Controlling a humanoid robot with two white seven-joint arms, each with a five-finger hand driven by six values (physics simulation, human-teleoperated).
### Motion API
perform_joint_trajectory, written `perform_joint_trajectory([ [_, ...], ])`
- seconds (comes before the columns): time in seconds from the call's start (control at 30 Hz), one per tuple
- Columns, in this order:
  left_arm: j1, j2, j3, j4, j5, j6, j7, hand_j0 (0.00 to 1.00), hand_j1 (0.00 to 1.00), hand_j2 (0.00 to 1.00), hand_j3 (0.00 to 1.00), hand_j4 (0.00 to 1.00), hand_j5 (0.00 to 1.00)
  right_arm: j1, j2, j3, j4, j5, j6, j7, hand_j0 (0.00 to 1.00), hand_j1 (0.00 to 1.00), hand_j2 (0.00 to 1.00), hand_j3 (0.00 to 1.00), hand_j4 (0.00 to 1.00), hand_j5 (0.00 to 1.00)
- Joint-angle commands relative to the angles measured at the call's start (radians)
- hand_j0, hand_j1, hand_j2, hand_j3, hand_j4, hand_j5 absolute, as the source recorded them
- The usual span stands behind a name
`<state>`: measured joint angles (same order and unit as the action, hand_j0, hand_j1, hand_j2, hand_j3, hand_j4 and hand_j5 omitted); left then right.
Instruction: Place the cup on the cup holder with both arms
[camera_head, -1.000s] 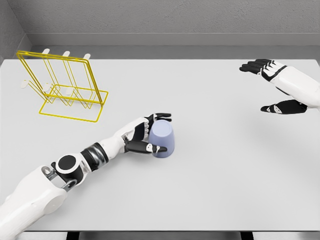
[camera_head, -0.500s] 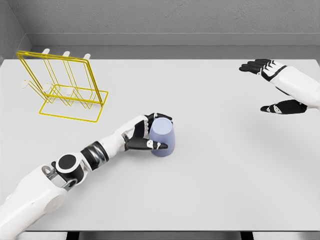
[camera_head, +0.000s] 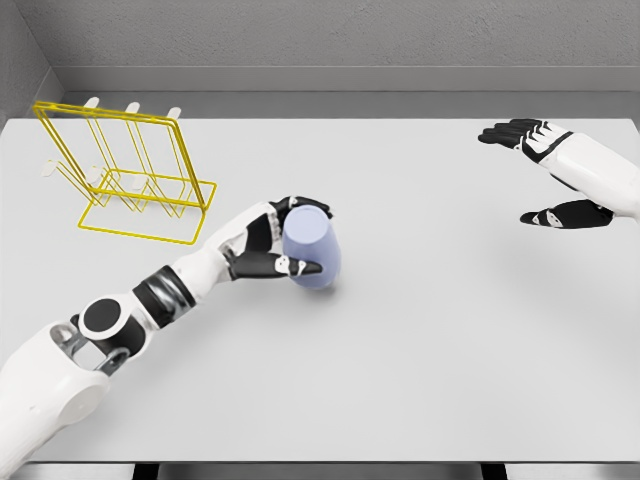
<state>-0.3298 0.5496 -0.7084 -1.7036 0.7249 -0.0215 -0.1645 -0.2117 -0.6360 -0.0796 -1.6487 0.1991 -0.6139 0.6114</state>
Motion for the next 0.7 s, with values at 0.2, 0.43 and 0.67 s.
perform_joint_trajectory([
  [0.2, 0.049, 0.065, 0.106, -0.091, 0.011, -0.002, 0.0, 0.66, 0.66, 0.66, 0.66, 0.66, 0.66, 0.0, -0.001, 0.0, -0.002, -0.007, 0.003, -0.001, 1.0, 1.0, 1.0, 1.0, 1.0, 1.0],
  [0.43, 0.049, 0.105, 0.158, -0.096, 0.034, -0.006, 0.0, 0.66, 0.66, 0.66, 0.66, 0.66, 0.66, 0.0, 0.001, 0.0, -0.002, -0.007, 0.003, -0.001, 1.0, 1.0, 1.0, 1.0, 1.0, 1.0],
  [0.67, 0.049, 0.136, 0.191, -0.094, 0.039, -0.008, 0.0, 0.66, 0.66, 0.66, 0.66, 0.66, 0.66, 0.0, 0.001, 0.0, -0.003, -0.007, 0.003, -0.001, 1.0, 1.0, 1.0, 1.0, 1.0, 1.0],
])
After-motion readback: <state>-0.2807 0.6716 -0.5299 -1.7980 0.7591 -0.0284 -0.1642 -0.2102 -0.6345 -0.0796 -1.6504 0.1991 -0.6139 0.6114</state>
